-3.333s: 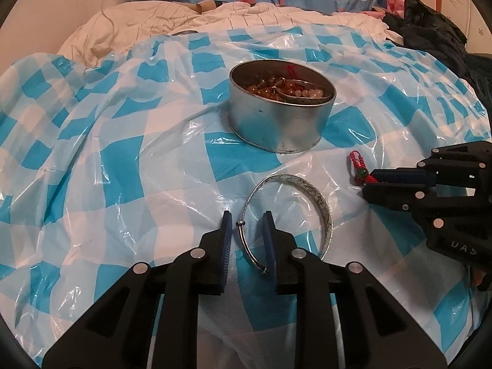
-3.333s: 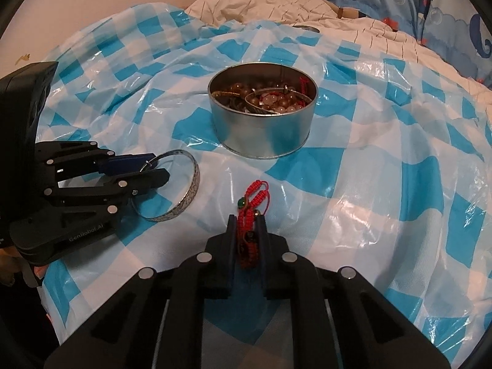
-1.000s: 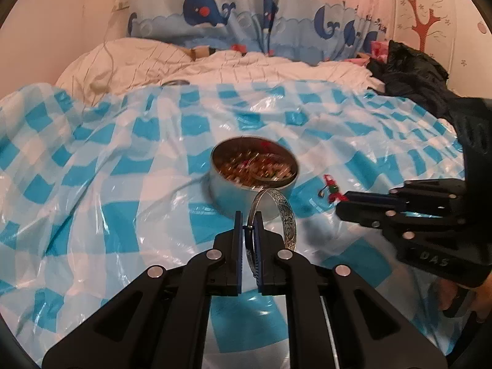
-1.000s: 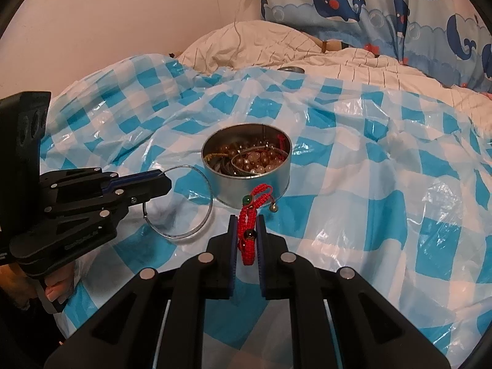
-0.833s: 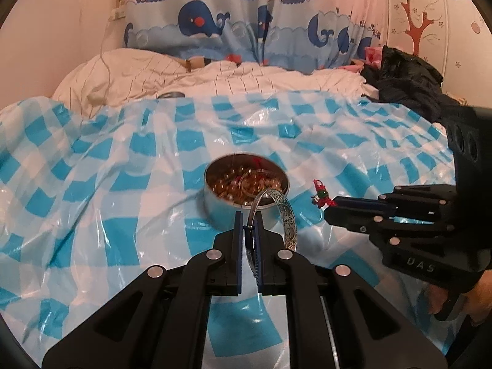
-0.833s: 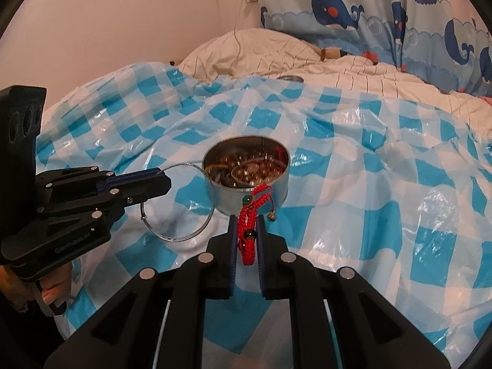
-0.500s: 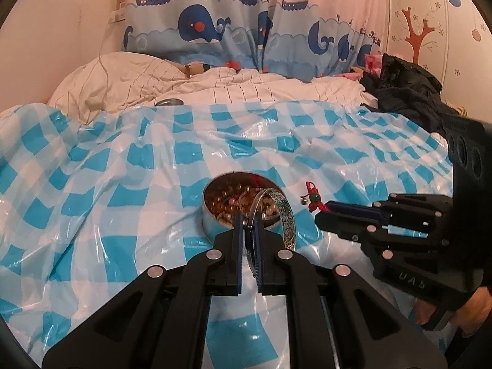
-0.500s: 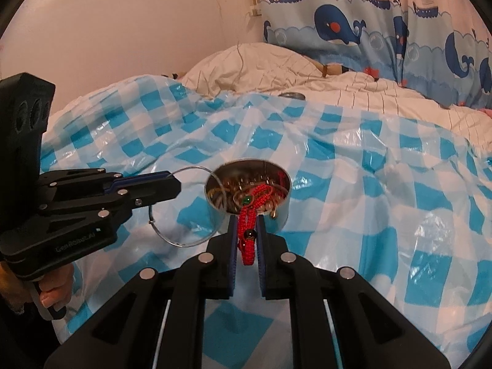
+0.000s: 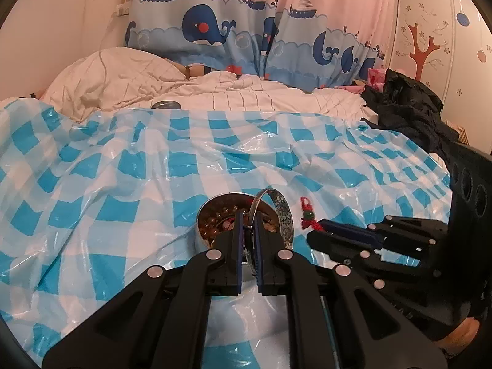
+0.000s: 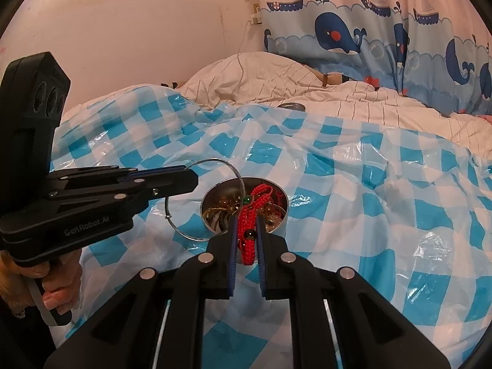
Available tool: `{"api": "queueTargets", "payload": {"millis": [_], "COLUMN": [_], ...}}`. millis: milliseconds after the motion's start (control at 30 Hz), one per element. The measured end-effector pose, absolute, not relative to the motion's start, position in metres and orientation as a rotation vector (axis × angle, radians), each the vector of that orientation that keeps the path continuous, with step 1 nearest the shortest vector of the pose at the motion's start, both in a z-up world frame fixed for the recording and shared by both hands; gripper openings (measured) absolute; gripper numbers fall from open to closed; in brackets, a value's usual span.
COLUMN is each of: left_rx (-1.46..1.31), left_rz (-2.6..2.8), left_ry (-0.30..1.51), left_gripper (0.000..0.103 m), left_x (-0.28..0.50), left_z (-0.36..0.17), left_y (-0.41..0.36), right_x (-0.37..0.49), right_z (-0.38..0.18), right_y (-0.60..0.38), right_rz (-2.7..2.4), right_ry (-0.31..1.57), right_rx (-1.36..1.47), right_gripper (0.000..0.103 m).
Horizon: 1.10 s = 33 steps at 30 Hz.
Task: Organize jewelry
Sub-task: 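Carry the bangle with the left gripper while the right gripper carries the red bracelet over the tin, then open the left gripper over the tin while the right gripper releases the red bracelet into it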
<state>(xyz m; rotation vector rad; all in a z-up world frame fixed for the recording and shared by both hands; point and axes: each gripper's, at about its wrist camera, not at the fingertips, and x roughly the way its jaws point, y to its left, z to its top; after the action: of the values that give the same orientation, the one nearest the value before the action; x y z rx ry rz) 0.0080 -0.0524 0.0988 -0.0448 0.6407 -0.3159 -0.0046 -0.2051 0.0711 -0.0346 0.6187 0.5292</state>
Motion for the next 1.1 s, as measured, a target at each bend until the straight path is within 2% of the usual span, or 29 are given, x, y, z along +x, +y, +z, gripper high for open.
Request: {"api": "queueTargets", "payload": {"millis": [333,400,433,467,500,600,733,1100], "left_rx": [-0.084,-0.068,-0.068,-0.071,-0.074,-0.056,-0.048,0.043], "left_rz": [-0.322,-0.307,-0.294,-0.282,-0.270,-0.245,-0.224,-0.176], "left_ry": [0.702,0.725,0.729,0.732,0.727,0.710,0.718,0.843], "left_gripper": [0.008,0.017,0.021,0.032,0.038,0.046,0.050,0.061], "left_x": [0.046,0.053,0.055,0.055,0.054,0.049,0.035,-0.013], "left_z": [0.088,0.083,0.082,0.082,0.083,0.087,0.087,0.050], "left_y": [-0.054,-0.056,-0.055,-0.053,-0.050,-0.044,-0.036,-0.029], "right_x": [0.035,0.043,0.047,0.046,0.046,0.041,0.027,-0.025], "right_z": [0.065,0.058,0.054,0.053,0.053,0.057,0.056,0.029], "right_y": [-0.190,-0.185,-0.184,-0.186,-0.188,-0.194,-0.203,-0.201], "right_rz": [0.534,0.536,0.530,0.525,0.522,0.517,0.512,0.486], "right_ry": [0.639,0.677,0.691,0.687,0.685,0.678,0.705,0.832], "right_rx": [-0.038,-0.053,-0.055,-0.051,-0.045,-0.038,-0.023,-0.073], "right_gripper": [0.013,0.017,0.035,0.043,0.043,0.043,0.044,0.060]}}
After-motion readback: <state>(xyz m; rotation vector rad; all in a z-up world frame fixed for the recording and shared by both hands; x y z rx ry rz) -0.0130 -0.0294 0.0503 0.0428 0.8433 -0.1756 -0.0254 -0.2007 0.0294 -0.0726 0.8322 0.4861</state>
